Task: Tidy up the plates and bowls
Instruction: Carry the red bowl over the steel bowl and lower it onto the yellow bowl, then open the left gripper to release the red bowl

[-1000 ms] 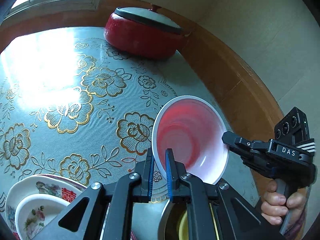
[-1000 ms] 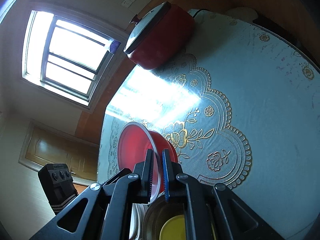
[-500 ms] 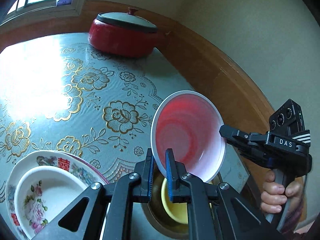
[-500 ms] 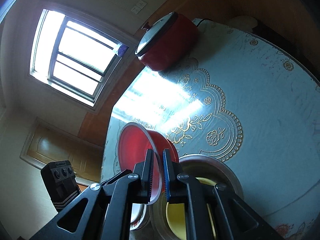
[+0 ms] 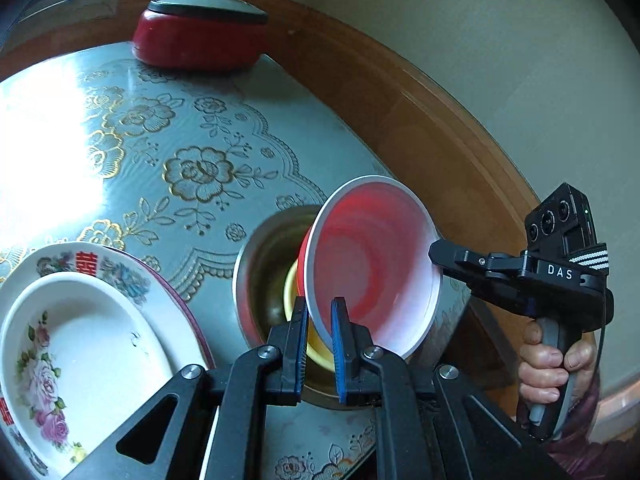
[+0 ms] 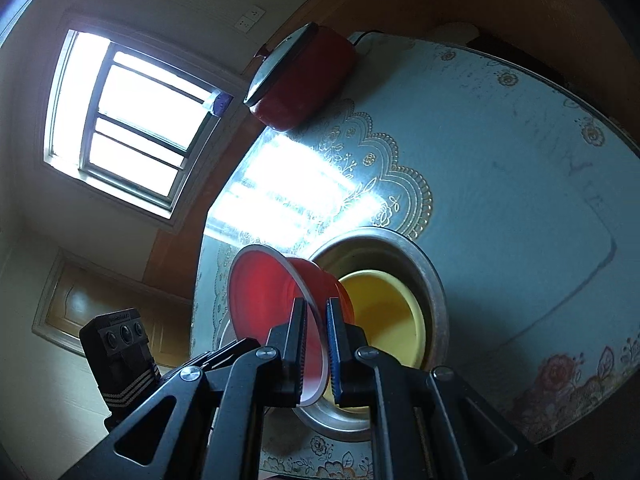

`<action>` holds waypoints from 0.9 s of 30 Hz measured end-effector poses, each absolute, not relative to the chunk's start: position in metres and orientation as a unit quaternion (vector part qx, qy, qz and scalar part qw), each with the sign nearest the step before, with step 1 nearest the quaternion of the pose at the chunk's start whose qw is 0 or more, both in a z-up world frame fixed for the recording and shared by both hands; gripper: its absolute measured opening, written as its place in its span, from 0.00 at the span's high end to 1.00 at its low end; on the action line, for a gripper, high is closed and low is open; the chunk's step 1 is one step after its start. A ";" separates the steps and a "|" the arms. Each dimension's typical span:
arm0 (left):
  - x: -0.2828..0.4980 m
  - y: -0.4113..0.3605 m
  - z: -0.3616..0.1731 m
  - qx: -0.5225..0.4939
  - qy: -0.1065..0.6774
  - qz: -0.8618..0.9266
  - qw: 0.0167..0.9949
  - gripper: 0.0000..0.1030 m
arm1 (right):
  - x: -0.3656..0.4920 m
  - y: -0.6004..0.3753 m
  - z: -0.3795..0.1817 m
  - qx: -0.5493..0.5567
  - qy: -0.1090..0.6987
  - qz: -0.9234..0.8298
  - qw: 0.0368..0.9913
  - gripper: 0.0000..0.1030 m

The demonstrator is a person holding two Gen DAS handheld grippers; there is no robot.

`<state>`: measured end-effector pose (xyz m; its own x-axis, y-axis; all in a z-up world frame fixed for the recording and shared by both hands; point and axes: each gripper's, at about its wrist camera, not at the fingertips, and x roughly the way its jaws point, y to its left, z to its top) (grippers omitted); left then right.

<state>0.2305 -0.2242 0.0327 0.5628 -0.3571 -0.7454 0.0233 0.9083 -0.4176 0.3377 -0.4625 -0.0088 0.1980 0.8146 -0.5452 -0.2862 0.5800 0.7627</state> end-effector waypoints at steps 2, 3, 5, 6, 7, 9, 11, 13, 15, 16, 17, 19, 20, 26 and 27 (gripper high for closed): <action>0.231 -0.229 0.029 -0.180 0.462 -0.118 0.860 0.89 | 0.334 -0.466 -0.010 0.262 0.510 0.369 0.732 0.90; 0.231 -0.230 0.027 -0.180 0.465 -0.122 0.858 0.89 | 0.333 -0.468 -0.012 0.264 0.511 0.364 0.732 0.90; 0.231 -0.231 0.023 -0.180 0.472 -0.129 0.853 0.89 | 0.332 -0.469 -0.017 0.266 0.517 0.353 0.733 0.90; 0.231 -0.231 0.020 -0.180 0.475 -0.130 0.852 0.89 | 0.330 -0.468 -0.020 0.267 0.520 0.349 0.733 0.90; 0.232 -0.231 0.018 -0.179 0.479 -0.131 0.850 0.89 | 0.329 -0.468 -0.023 0.268 0.523 0.344 0.732 0.90; 0.235 -0.230 0.011 -0.180 0.485 -0.130 0.846 0.89 | 0.329 -0.466 -0.030 0.268 0.529 0.335 0.732 0.90; 0.237 -0.230 0.008 -0.179 0.490 -0.132 0.843 0.89 | 0.328 -0.466 -0.035 0.265 0.535 0.324 0.733 0.90; 0.240 -0.229 0.004 -0.177 0.494 -0.131 0.841 0.89 | 0.328 -0.465 -0.039 0.263 0.540 0.315 0.735 0.89; 0.241 -0.229 0.002 -0.173 0.498 -0.126 0.840 0.89 | 0.327 -0.464 -0.040 0.260 0.540 0.311 0.738 0.87; 0.241 -0.228 0.000 -0.173 0.500 -0.125 0.839 0.89 | 0.326 -0.464 -0.040 0.258 0.539 0.311 0.739 0.87; 0.241 -0.228 0.000 -0.173 0.501 -0.125 0.839 0.89 | 0.326 -0.464 -0.040 0.256 0.538 0.311 0.740 0.87; 0.243 -0.227 -0.002 -0.172 0.500 -0.124 0.839 0.89 | 0.326 -0.463 -0.041 0.253 0.538 0.308 0.743 0.87; 0.243 -0.227 -0.002 -0.170 0.499 -0.124 0.841 0.89 | 0.326 -0.462 -0.041 0.250 0.538 0.307 0.745 0.87; 0.240 -0.229 0.000 -0.159 0.492 -0.118 0.848 0.89 | 0.325 -0.455 -0.045 0.218 0.542 0.296 0.756 0.88; 0.240 -0.229 0.000 -0.158 0.492 -0.115 0.848 0.88 | 0.325 -0.454 -0.044 0.214 0.542 0.297 0.756 0.87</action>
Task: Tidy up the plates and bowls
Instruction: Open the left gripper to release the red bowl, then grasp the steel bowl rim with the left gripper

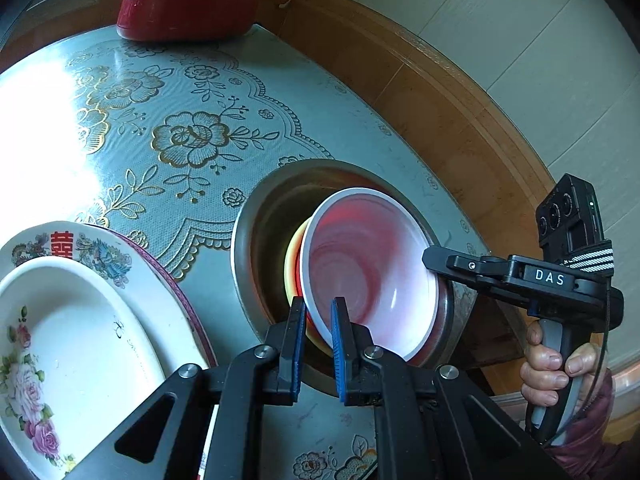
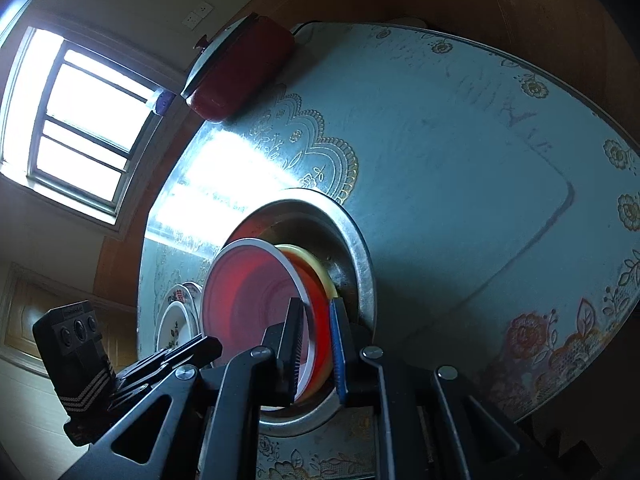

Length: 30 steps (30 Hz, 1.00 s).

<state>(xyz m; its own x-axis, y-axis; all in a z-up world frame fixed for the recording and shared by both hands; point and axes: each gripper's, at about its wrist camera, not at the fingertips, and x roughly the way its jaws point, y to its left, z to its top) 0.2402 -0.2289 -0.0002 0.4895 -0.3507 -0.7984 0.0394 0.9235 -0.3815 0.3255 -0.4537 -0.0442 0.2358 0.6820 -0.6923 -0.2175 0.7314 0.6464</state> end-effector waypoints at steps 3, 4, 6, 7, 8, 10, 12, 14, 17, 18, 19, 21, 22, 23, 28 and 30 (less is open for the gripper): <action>0.239 -0.226 0.001 -0.162 0.488 -0.107 0.851 0.84 | 0.326 -0.452 -0.041 0.201 0.538 0.299 0.762 0.86; 0.239 -0.224 0.002 -0.167 0.486 -0.108 0.851 0.82 | 0.326 -0.452 -0.039 0.200 0.537 0.300 0.762 0.86; 0.238 -0.220 0.005 -0.175 0.480 -0.107 0.853 0.80 | 0.327 -0.453 -0.038 0.199 0.535 0.304 0.763 0.82; 0.238 -0.218 0.006 -0.178 0.478 -0.105 0.854 0.79 | 0.327 -0.453 -0.037 0.195 0.534 0.303 0.765 0.80; 0.237 -0.216 0.007 -0.179 0.475 -0.103 0.855 0.79 | 0.327 -0.454 -0.035 0.192 0.533 0.304 0.766 0.80; 0.236 -0.212 0.010 -0.181 0.469 -0.096 0.859 0.79 | 0.327 -0.456 -0.032 0.194 0.527 0.310 0.767 0.80; 0.235 -0.207 0.014 -0.182 0.462 -0.090 0.863 0.79 | 0.326 -0.460 -0.027 0.191 0.515 0.310 0.776 0.80; 0.235 -0.203 0.017 -0.178 0.457 -0.082 0.867 0.79 | 0.325 -0.464 -0.023 0.183 0.505 0.304 0.787 0.80; 0.236 -0.201 0.019 -0.157 0.452 -0.065 0.876 0.80 | 0.327 -0.470 -0.022 0.165 0.501 0.285 0.800 0.80; 0.236 -0.201 0.019 -0.149 0.451 -0.059 0.878 0.80 | 0.327 -0.472 -0.024 0.164 0.502 0.280 0.801 0.80; 0.236 -0.201 0.018 -0.142 0.452 -0.055 0.879 0.80 | 0.327 -0.474 -0.027 0.164 0.505 0.278 0.801 0.80; 0.238 -0.200 0.016 -0.136 0.457 -0.050 0.878 0.80 | 0.327 -0.475 -0.031 0.161 0.511 0.275 0.798 0.80; 0.239 -0.200 0.014 -0.134 0.460 -0.049 0.877 0.80 | 0.326 -0.474 -0.033 0.160 0.513 0.277 0.796 0.80; 0.240 -0.200 0.013 -0.132 0.463 -0.048 0.875 0.80 | 0.326 -0.473 -0.036 0.159 0.516 0.278 0.794 0.80; 0.244 -0.205 0.004 -0.124 0.476 -0.053 0.869 0.80 | 0.327 -0.466 -0.046 0.148 0.529 0.282 0.787 0.81; 0.247 -0.208 0.000 -0.120 0.482 -0.056 0.866 0.80 | 0.328 -0.466 -0.048 0.143 0.527 0.281 0.789 0.86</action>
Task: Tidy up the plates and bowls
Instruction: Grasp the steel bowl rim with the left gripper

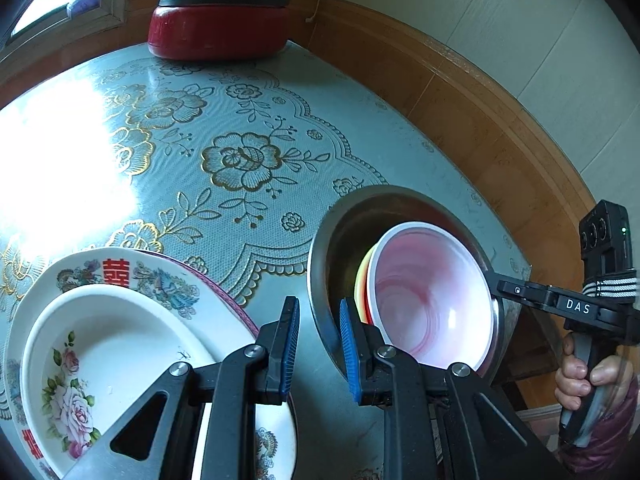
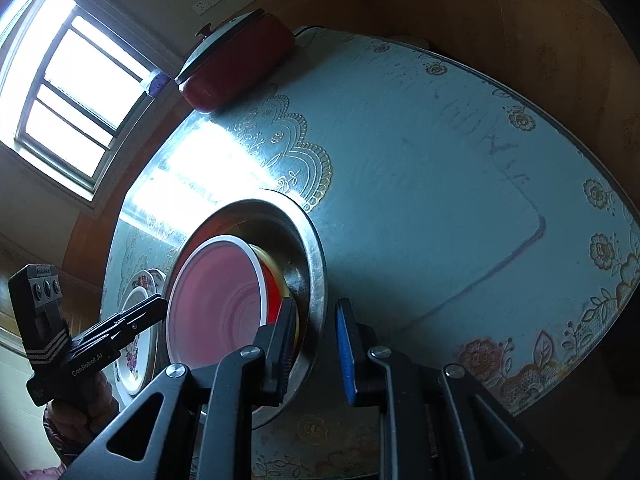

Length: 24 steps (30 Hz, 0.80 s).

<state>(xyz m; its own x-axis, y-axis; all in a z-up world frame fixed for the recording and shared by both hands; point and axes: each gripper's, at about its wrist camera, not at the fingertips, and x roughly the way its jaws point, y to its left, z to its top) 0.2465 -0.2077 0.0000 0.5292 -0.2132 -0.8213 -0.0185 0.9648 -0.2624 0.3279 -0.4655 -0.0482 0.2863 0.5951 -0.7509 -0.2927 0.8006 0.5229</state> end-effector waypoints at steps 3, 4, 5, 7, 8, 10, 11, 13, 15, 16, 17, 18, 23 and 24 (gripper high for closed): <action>0.247 -0.216 -0.002 -0.106 0.484 -0.060 0.867 0.84 | 0.329 -0.466 -0.047 0.140 0.517 0.278 0.798 0.91; 0.247 -0.219 -0.002 -0.102 0.484 -0.062 0.867 0.84 | 0.330 -0.466 -0.046 0.134 0.512 0.272 0.804 0.91; 0.248 -0.221 -0.003 -0.103 0.484 -0.065 0.866 0.84 | 0.332 -0.466 -0.046 0.128 0.509 0.267 0.808 0.92; 0.250 -0.224 -0.003 -0.101 0.484 -0.065 0.867 0.83 | 0.334 -0.467 -0.045 0.123 0.504 0.262 0.814 0.92; 0.251 -0.226 -0.003 -0.099 0.484 -0.063 0.867 0.83 | 0.336 -0.467 -0.045 0.122 0.503 0.262 0.815 0.92; 0.254 -0.230 -0.003 -0.097 0.484 -0.059 0.867 0.83 | 0.340 -0.467 -0.046 0.121 0.502 0.259 0.816 0.92; 0.256 -0.232 -0.003 -0.095 0.484 -0.058 0.868 0.83 | 0.343 -0.468 -0.048 0.121 0.503 0.257 0.816 0.92; 0.259 -0.237 -0.004 -0.092 0.480 -0.057 0.870 0.83 | 0.350 -0.470 -0.051 0.124 0.507 0.256 0.814 0.92; 0.260 -0.241 -0.005 -0.085 0.476 -0.054 0.873 0.83 | 0.354 -0.472 -0.053 0.129 0.507 0.260 0.811 0.92; 0.261 -0.243 -0.006 -0.086 0.473 -0.053 0.875 0.82 | 0.356 -0.472 -0.054 0.132 0.508 0.262 0.810 0.92; 0.261 -0.243 -0.008 -0.088 0.471 -0.054 0.876 0.82 | 0.357 -0.472 -0.055 0.136 0.509 0.264 0.808 0.92; 0.261 -0.244 -0.009 -0.089 0.470 -0.055 0.876 0.81 | 0.357 -0.472 -0.057 0.139 0.511 0.267 0.805 0.92; 0.261 -0.246 -0.012 -0.088 0.465 -0.046 0.880 0.78 | 0.359 -0.470 -0.062 0.137 0.514 0.278 0.800 0.91; 0.261 -0.246 -0.012 -0.088 0.465 -0.045 0.880 0.78 | 0.359 -0.469 -0.062 0.133 0.513 0.278 0.801 0.91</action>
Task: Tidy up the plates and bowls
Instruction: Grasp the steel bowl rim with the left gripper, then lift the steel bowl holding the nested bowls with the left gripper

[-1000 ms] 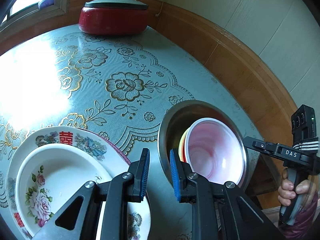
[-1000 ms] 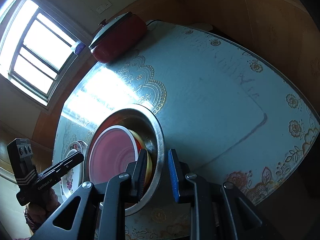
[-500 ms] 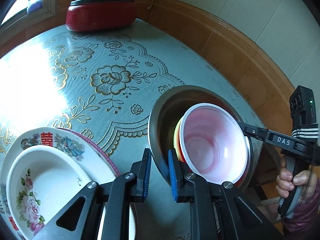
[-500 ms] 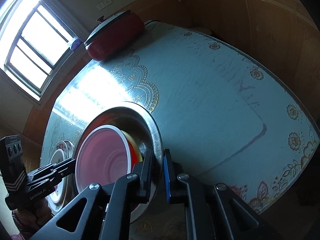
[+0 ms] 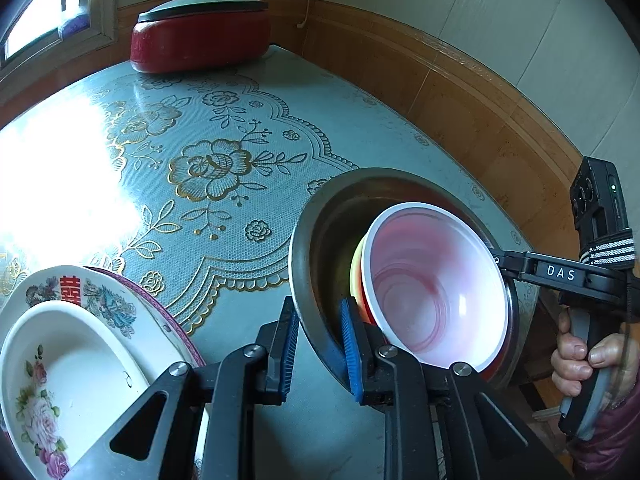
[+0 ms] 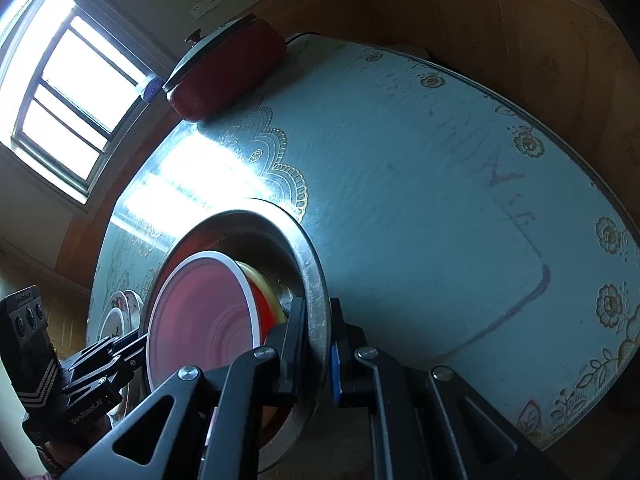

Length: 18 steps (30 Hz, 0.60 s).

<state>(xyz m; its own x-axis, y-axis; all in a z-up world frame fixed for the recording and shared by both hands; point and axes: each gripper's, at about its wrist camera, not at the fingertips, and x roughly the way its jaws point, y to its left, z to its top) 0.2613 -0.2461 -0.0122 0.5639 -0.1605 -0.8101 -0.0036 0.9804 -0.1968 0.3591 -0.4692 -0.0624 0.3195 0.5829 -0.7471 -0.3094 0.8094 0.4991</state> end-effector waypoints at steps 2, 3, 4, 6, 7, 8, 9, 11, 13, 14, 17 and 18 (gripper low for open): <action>0.261 -0.247 -0.012 -0.087 0.464 -0.043 0.880 0.78 | 0.360 -0.469 -0.062 0.129 0.512 0.278 0.803 0.90; 0.261 -0.247 -0.012 -0.088 0.464 -0.042 0.880 0.78 | 0.361 -0.470 -0.063 0.129 0.512 0.278 0.802 0.89; 0.261 -0.246 -0.012 -0.090 0.465 -0.042 0.880 0.78 | 0.361 -0.470 -0.063 0.129 0.512 0.278 0.802 0.87; 0.261 -0.245 -0.013 -0.094 0.465 -0.040 0.880 0.78 | 0.361 -0.471 -0.063 0.126 0.511 0.278 0.803 0.85; 0.261 -0.246 -0.013 -0.093 0.464 -0.038 0.880 0.78 | 0.361 -0.470 -0.063 0.120 0.510 0.278 0.805 0.85; 0.261 -0.247 -0.013 -0.089 0.463 -0.036 0.881 0.78 | 0.361 -0.469 -0.062 0.114 0.508 0.278 0.807 0.84; 0.262 -0.248 -0.013 -0.084 0.462 -0.032 0.882 0.78 | 0.361 -0.468 -0.062 0.110 0.507 0.278 0.808 0.84; 0.262 -0.251 -0.013 -0.074 0.460 -0.025 0.885 0.78 | 0.361 -0.468 -0.062 0.109 0.506 0.278 0.809 0.84; 0.264 -0.252 -0.015 -0.072 0.460 -0.021 0.885 0.79 | 0.360 -0.467 -0.061 0.102 0.503 0.278 0.812 0.83; 0.264 -0.251 -0.015 -0.074 0.460 -0.019 0.885 0.78 | 0.359 -0.466 -0.061 0.097 0.502 0.277 0.814 0.83; 0.267 -0.252 -0.018 -0.073 0.461 -0.013 0.884 0.79 | 0.358 -0.465 -0.060 0.089 0.502 0.275 0.815 0.83; 0.267 -0.253 -0.018 -0.072 0.461 -0.011 0.884 0.79 | 0.358 -0.466 -0.059 0.090 0.502 0.274 0.815 0.83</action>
